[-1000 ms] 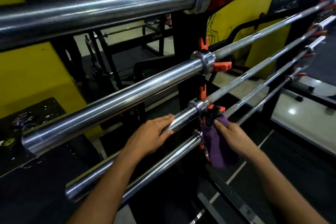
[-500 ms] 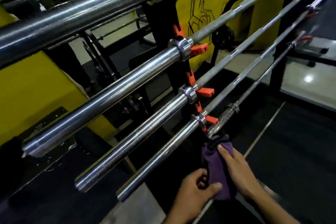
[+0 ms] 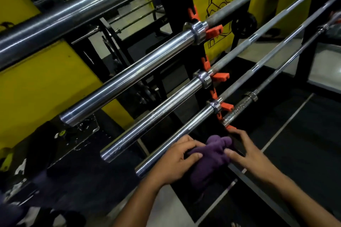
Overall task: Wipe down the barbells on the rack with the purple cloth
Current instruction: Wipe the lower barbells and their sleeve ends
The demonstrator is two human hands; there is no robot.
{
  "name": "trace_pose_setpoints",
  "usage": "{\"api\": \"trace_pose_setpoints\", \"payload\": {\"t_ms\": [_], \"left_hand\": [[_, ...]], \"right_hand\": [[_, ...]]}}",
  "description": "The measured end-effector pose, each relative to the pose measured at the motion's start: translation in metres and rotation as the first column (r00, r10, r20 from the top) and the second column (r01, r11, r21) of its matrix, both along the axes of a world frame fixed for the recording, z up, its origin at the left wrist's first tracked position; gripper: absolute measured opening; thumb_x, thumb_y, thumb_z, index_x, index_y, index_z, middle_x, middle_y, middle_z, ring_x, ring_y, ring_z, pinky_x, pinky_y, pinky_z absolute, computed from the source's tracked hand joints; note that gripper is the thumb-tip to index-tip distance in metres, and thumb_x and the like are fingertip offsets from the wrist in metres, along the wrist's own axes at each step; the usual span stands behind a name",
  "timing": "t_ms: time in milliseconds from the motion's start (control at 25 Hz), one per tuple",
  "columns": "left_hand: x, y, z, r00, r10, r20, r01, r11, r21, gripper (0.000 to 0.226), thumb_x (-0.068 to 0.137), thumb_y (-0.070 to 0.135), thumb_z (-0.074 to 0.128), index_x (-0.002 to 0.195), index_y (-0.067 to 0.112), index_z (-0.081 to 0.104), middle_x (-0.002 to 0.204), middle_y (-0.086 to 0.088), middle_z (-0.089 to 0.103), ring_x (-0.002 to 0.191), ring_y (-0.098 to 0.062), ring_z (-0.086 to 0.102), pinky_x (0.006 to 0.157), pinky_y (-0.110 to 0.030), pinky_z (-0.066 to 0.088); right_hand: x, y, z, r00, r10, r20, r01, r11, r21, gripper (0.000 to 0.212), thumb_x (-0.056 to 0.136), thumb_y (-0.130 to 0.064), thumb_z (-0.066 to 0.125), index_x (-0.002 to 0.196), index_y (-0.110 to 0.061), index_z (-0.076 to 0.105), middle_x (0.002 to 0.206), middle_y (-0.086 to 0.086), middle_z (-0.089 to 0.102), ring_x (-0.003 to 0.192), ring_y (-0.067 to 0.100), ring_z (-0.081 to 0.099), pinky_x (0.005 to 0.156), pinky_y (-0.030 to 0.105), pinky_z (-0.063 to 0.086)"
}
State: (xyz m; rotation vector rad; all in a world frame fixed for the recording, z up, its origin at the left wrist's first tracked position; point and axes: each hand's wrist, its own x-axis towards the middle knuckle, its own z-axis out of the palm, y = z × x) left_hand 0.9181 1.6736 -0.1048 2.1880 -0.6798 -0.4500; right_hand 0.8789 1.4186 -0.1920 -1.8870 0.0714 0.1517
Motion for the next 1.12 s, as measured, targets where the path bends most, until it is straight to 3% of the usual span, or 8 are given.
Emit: {"api": "trace_pose_setpoints", "payload": {"t_ms": [160,320,480,640,760,840,1000,1120], "left_hand": [[0.006,0.001,0.016,0.99,-0.11,0.085,0.109,0.994,0.012,0.022,0.089,0.023,0.07,0.11,0.029,0.072,0.102,0.008,0.055,0.1,-0.011,0.059,0.089,-0.029,0.05],[0.031,0.031,0.022,0.967,0.016,0.255,0.0,0.998,-0.06,0.024,0.084,0.037,0.077,0.107,0.034,0.072,0.101,0.015,0.058,0.097,-0.007,0.062,0.085,-0.027,0.052],[0.062,0.118,0.022,0.827,-0.018,0.562,-0.048,0.994,0.103,0.046,0.092,0.053,0.053,0.136,0.039,0.056,0.134,0.023,0.05,0.127,0.001,0.049,0.11,-0.031,0.042],[0.087,0.183,0.001,0.832,-0.298,0.467,0.102,0.911,0.399,0.079,0.099,0.038,0.056,0.158,0.041,0.004,0.165,0.022,-0.005,0.151,-0.001,0.005,0.122,-0.029,0.021],[0.087,0.184,-0.01,0.781,-0.344,0.521,0.12,0.902,0.415,0.081,0.102,0.025,0.052,0.159,0.032,-0.006,0.163,0.017,-0.018,0.15,-0.001,-0.006,0.122,-0.02,0.01],[0.09,0.185,-0.011,0.771,-0.335,0.541,0.14,0.919,0.369,0.08,0.102,0.024,0.051,0.159,0.029,-0.004,0.164,0.016,-0.017,0.15,-0.002,-0.007,0.121,-0.019,0.007],[0.09,0.187,-0.015,0.792,-0.308,0.527,0.135,0.93,0.341,0.078,0.101,0.027,0.052,0.16,0.03,0.001,0.165,0.016,-0.013,0.152,-0.003,-0.003,0.123,-0.022,0.016],[0.09,0.185,-0.012,0.807,-0.299,0.509,0.132,0.932,0.337,0.079,0.102,0.027,0.051,0.159,0.032,-0.002,0.164,0.019,-0.017,0.152,-0.002,-0.004,0.122,-0.027,0.023]], "right_hand": [[-0.006,0.032,0.016,0.973,0.233,-0.011,-0.226,0.955,0.191,0.074,0.064,-0.059,0.086,0.125,-0.025,0.06,0.117,-0.001,0.07,0.109,0.014,0.067,0.093,0.029,0.052],[-0.005,0.071,0.019,0.992,-0.026,-0.125,0.079,0.895,0.439,0.061,0.061,-0.037,0.09,0.111,-0.009,0.068,0.103,0.009,0.077,0.094,0.018,0.074,0.074,0.023,0.056],[0.009,0.108,0.029,0.986,-0.138,-0.093,0.163,0.919,0.358,0.032,0.081,-0.013,0.082,0.112,-0.013,0.073,0.108,0.008,0.076,0.103,0.031,0.072,0.09,0.045,0.059],[0.046,0.115,0.066,0.808,-0.583,0.082,0.545,0.794,0.271,0.027,0.082,-0.011,0.081,0.107,-0.02,0.074,0.096,0.001,0.078,0.09,0.017,0.074,0.076,0.032,0.055],[0.086,0.119,0.095,0.652,-0.682,0.331,0.683,0.718,0.134,0.029,0.081,-0.027,0.083,0.106,-0.029,0.069,0.095,-0.007,0.074,0.086,0.007,0.069,0.075,0.025,0.053],[0.124,0.128,0.098,0.614,-0.592,0.522,0.721,0.69,-0.066,0.033,0.083,-0.041,0.077,0.111,-0.029,0.066,0.102,-0.004,0.07,0.095,0.013,0.065,0.082,0.029,0.053],[0.181,0.157,0.07,0.845,-0.234,0.48,0.511,0.617,-0.598,0.061,0.085,-0.068,0.042,0.134,-0.036,0.057,0.15,-0.007,0.046,0.145,0.021,0.031,0.117,0.049,0.025],[0.188,0.147,0.07,0.884,-0.118,0.451,0.442,0.52,-0.731,0.066,0.088,-0.073,0.029,0.137,-0.037,0.055,0.15,-0.013,0.047,0.149,0.014,0.023,0.117,0.052,0.012]]}}
